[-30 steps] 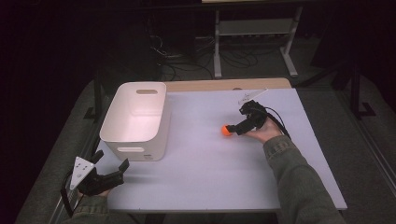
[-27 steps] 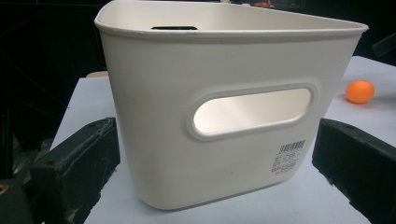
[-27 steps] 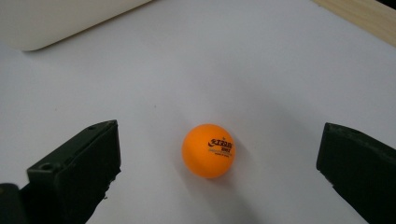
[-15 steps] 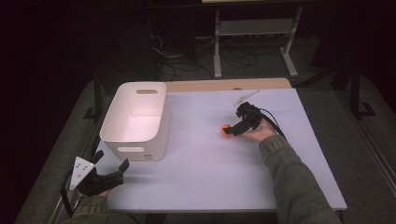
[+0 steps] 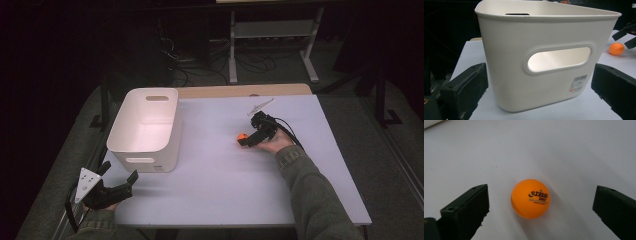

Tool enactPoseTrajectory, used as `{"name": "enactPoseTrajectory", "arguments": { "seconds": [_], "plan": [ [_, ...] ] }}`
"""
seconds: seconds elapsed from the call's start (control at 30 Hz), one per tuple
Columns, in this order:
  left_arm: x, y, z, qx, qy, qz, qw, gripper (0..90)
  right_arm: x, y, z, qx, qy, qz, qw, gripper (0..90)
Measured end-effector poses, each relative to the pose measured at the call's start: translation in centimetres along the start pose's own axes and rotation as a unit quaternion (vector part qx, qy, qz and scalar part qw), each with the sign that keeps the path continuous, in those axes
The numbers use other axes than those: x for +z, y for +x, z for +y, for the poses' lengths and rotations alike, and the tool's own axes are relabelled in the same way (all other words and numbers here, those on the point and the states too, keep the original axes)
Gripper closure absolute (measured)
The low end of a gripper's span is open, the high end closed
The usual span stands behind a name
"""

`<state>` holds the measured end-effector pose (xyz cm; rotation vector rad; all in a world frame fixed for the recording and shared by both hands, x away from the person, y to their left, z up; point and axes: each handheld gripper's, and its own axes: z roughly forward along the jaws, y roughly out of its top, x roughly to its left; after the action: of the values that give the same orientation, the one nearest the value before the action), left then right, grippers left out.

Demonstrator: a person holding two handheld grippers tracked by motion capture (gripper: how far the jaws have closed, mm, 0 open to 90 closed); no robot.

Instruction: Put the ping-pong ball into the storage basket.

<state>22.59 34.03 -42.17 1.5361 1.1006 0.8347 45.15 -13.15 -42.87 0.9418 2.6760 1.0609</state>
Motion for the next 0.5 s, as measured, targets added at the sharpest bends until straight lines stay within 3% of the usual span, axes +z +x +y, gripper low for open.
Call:
{"name": "enactPoseTrajectory", "arguments": {
  "seconds": [0.5],
  "plan": [
    [0.0,0.0,0.0,0.000,-0.001,0.000,1.0000,0.2,1.2,-0.1,0.5,-0.002,0.033,0.022,0.9992,16.0]
  ]
}}
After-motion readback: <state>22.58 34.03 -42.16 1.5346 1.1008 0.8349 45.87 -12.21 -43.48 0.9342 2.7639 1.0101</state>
